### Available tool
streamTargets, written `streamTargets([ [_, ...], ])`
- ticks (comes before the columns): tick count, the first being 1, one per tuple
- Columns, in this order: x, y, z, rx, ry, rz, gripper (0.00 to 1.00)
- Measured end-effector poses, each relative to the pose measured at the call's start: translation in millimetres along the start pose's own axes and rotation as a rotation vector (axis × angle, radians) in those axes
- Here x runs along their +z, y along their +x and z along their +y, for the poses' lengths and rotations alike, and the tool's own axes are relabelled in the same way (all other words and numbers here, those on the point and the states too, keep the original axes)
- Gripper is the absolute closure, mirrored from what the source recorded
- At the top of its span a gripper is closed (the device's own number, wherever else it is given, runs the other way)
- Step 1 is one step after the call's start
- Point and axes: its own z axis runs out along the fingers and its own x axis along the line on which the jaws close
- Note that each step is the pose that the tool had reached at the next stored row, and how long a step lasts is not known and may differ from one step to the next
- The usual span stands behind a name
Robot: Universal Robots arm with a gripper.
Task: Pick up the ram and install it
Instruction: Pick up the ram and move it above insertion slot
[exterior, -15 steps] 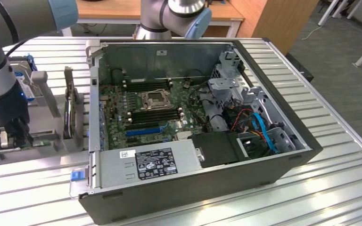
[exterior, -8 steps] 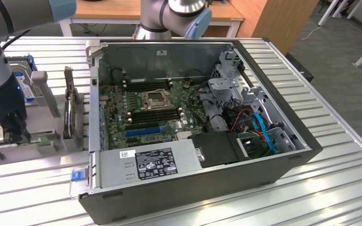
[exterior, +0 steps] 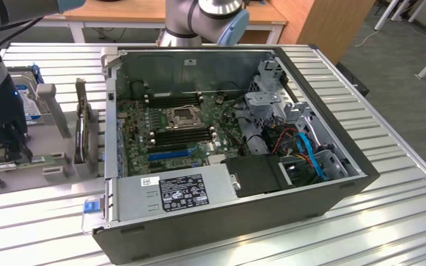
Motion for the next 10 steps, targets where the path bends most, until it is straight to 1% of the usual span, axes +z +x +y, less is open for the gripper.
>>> streamTargets([
  [10,-27.6,-0.7,1.6,0.000,-0.0001,0.0001,0.88],
])
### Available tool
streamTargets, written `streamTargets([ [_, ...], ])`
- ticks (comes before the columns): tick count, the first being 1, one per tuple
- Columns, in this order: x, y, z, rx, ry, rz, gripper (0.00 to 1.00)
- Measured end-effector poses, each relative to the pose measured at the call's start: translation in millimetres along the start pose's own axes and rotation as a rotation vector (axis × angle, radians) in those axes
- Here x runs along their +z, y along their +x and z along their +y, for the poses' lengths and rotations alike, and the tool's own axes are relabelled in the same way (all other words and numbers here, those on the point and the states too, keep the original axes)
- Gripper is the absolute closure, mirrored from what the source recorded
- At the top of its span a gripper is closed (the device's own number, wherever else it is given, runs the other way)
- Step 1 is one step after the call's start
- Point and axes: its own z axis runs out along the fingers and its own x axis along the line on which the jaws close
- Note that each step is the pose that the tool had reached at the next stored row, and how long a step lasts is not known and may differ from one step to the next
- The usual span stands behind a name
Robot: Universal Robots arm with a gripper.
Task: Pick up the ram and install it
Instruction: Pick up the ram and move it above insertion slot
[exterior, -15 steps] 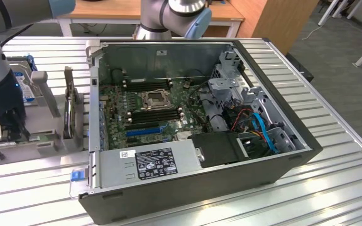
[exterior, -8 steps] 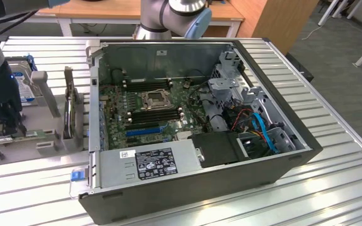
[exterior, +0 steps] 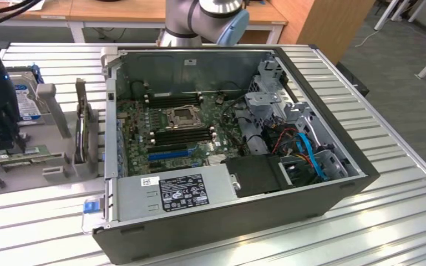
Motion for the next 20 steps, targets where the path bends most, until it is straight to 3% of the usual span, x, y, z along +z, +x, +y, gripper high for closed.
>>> streamTargets([
  [20,-36.2,-0.9,2.1,0.000,0.0000,0.0000,0.88],
])
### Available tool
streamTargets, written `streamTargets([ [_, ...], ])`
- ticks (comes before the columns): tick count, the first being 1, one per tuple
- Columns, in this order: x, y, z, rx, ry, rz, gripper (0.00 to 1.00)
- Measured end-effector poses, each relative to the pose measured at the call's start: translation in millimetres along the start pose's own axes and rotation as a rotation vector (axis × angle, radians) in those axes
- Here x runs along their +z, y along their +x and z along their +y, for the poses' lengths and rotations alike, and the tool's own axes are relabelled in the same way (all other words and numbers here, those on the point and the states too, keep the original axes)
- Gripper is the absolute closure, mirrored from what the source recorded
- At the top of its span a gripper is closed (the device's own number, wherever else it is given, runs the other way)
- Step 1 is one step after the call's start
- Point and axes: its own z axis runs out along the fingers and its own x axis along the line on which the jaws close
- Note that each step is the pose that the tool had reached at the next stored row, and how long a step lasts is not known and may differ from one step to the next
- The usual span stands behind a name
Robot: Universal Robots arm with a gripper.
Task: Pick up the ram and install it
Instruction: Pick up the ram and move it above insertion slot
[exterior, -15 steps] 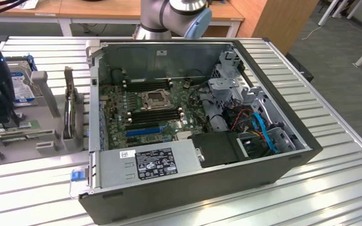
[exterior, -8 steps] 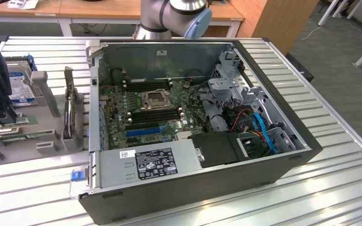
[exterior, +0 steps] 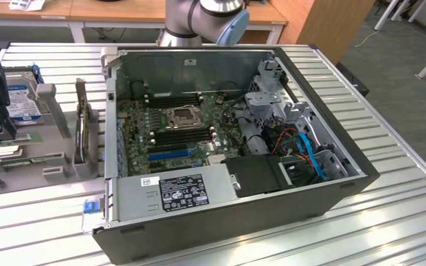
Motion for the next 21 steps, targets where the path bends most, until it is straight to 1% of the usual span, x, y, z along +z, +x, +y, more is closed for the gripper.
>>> streamTargets([
  [9,-14.3,-0.4,0.8,0.000,0.0001,0.0000,0.88],
  [10,-19.5,-0.5,1.1,0.000,0.0001,0.0000,0.88],
  [13,-43.5,-1.1,2.4,0.000,0.0001,0.0000,0.88],
  [21,-57.5,-1.4,3.2,0.000,0.0000,0.0000,0.88],
])
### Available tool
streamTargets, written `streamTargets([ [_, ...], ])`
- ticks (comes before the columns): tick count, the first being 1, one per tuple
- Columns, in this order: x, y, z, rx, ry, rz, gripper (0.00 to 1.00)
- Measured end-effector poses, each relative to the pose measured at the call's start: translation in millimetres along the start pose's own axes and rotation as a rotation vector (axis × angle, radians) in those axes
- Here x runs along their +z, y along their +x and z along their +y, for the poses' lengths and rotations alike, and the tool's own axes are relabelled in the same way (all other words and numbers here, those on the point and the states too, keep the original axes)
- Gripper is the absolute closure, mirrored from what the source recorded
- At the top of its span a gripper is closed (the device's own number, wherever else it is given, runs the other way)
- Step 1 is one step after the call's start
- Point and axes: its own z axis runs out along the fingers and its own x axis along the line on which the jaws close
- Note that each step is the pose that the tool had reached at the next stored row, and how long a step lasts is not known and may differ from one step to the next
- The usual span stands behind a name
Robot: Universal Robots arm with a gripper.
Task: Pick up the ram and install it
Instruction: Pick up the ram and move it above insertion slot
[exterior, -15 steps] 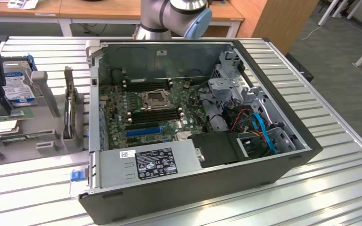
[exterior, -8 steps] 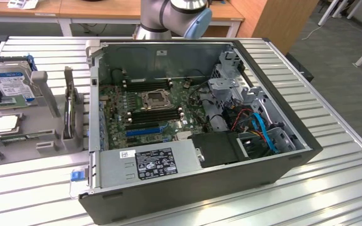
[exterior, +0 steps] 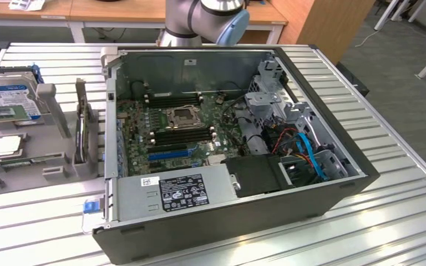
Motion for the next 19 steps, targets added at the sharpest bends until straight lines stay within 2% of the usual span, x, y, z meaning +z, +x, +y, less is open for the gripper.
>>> streamTargets([
  [19,-27.0,-0.7,1.5,0.000,0.0000,-0.0001,0.88],
])
